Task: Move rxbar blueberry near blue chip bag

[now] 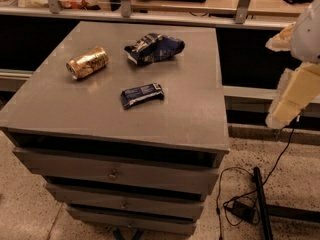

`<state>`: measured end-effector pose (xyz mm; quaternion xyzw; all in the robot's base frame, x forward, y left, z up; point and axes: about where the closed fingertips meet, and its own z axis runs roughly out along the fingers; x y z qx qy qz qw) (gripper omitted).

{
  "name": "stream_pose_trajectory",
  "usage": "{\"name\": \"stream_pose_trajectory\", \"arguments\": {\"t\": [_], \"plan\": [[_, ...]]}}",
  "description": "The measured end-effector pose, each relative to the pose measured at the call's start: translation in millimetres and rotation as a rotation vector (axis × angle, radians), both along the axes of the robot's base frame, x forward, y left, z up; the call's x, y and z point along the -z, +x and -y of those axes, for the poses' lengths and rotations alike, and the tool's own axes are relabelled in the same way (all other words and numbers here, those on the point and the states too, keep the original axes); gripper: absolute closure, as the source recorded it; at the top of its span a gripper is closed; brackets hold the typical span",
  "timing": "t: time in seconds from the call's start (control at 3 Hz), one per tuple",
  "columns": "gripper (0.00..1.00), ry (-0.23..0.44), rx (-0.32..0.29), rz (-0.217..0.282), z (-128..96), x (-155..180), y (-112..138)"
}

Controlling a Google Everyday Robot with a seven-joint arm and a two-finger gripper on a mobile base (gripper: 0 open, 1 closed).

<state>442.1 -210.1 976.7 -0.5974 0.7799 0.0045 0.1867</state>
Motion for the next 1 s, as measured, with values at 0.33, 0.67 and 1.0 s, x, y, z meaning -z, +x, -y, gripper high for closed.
{"name": "stream_pose_trajectory", "arguments": {"t": [0.33, 0.67, 1.0], "plan": [[0.0, 0.215, -0.004, -0.018, -8, 16, 22], [0.0, 0.543, -0.112, -0.037, -59, 29, 52], [0.0, 0.707, -0.228, -0.034, -100, 35, 64]]}}
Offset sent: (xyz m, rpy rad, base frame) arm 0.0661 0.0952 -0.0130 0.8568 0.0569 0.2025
